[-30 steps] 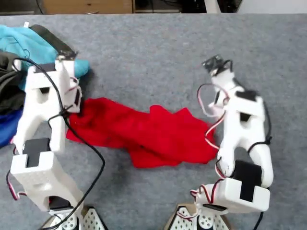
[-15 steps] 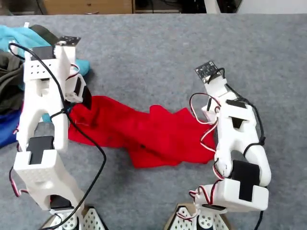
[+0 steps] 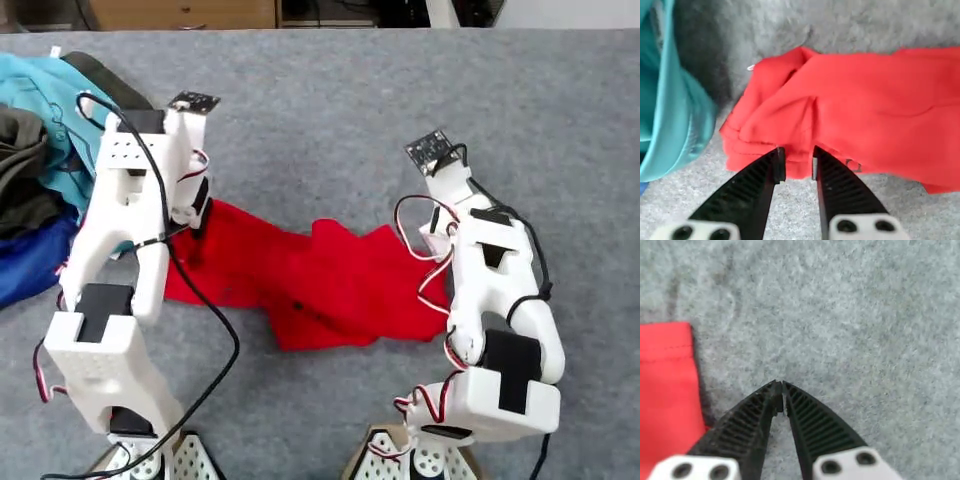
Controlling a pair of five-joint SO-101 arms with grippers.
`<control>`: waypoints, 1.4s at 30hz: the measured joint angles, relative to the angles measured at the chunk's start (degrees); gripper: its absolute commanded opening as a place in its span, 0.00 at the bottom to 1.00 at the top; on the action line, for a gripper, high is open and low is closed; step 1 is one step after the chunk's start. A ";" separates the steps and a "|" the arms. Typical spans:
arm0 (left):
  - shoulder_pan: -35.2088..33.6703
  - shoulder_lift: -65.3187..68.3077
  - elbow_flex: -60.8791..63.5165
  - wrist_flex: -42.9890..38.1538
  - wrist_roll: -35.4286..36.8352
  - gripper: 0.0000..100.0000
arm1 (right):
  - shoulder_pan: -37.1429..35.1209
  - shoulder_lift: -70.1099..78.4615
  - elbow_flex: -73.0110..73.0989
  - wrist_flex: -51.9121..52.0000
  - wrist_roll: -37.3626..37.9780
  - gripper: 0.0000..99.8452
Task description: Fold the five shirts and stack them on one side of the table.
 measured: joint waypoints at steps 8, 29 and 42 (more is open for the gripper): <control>-2.11 0.00 -2.29 -0.79 0.00 0.10 | 0.00 0.00 0.00 0.00 0.00 0.00; -2.55 0.00 7.47 -6.15 -6.77 0.10 | 0.00 0.09 0.00 0.00 0.00 0.00; -2.55 0.00 7.47 -4.13 -10.90 0.20 | 0.00 0.09 0.00 0.00 0.00 0.00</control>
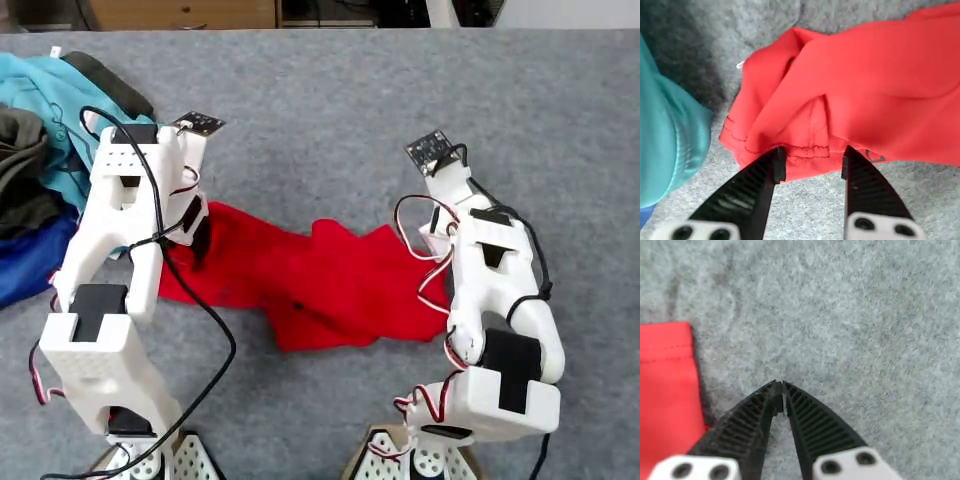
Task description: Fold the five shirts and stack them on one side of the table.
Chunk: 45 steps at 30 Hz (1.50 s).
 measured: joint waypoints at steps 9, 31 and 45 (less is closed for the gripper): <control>-0.26 7.30 0.09 -3.25 0.00 0.19 | 0.00 0.00 0.00 0.00 0.00 0.00; -0.62 8.62 -8.44 1.58 6.15 0.03 | 0.00 0.00 0.00 0.00 0.00 0.00; -0.62 6.15 -28.04 13.36 9.93 0.02 | -0.53 -0.97 -5.27 7.74 -0.26 0.01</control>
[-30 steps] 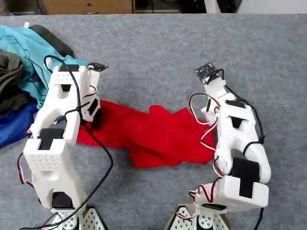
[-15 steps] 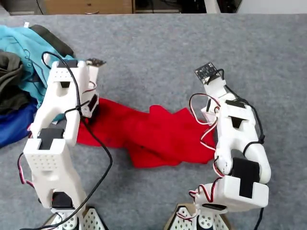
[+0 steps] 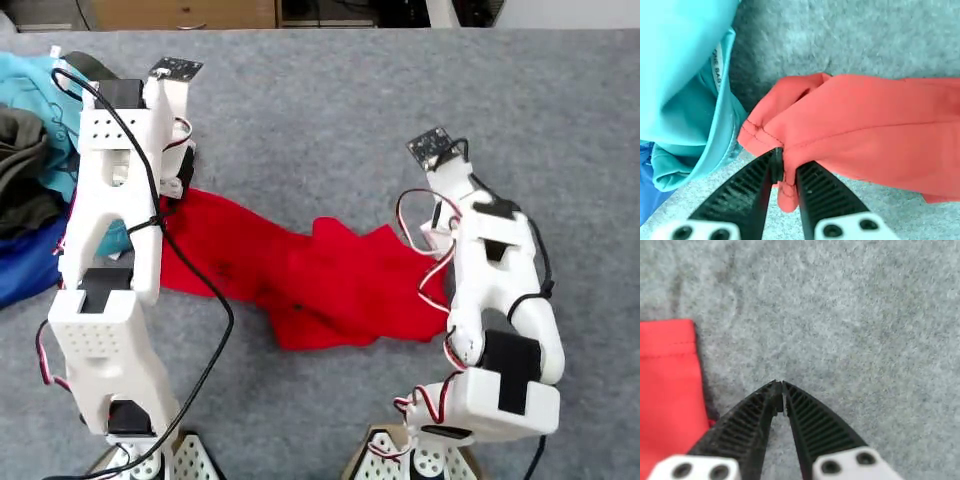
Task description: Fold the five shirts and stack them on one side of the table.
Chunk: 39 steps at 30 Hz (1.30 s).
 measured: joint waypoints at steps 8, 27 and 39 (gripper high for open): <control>2.90 -20.57 20.13 0.00 -4.04 0.02 | -5.89 1.49 -20.31 13.63 -0.88 0.07; -4.04 -31.91 54.68 -12.22 -4.84 0.02 | -11.16 20.75 -31.82 33.58 7.03 0.09; -8.88 -32.70 59.34 -16.00 -4.84 0.02 | -14.95 20.75 -30.33 26.55 4.66 0.18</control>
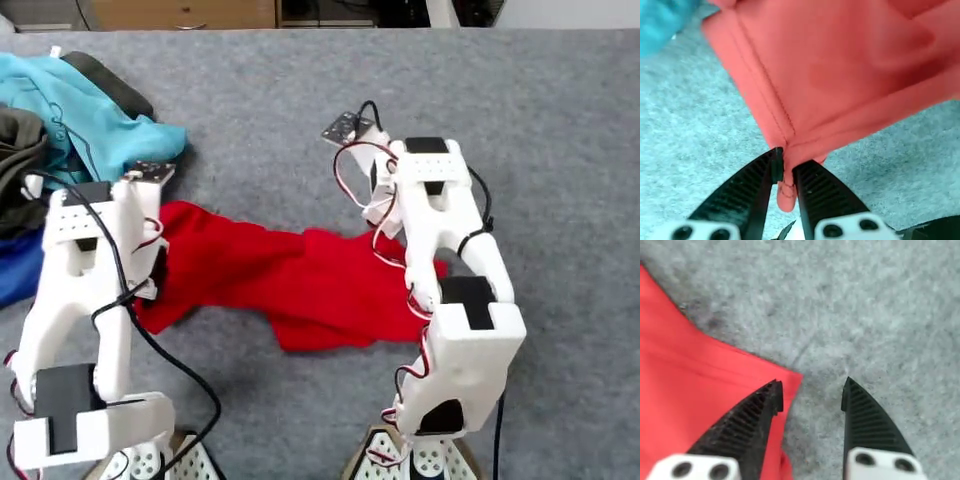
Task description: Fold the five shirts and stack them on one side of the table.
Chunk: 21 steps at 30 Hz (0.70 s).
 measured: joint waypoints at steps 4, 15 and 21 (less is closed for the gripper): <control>-1.67 -4.92 3.16 -1.05 0.00 0.02 | -0.18 0.09 0.53 -0.88 0.00 0.18; -1.76 -13.36 18.55 -14.77 -0.35 0.02 | -0.09 0.09 0.53 -1.32 0.00 0.18; -1.76 -19.78 16.18 -10.02 -0.35 0.02 | -2.11 0.09 1.41 -0.26 0.00 0.18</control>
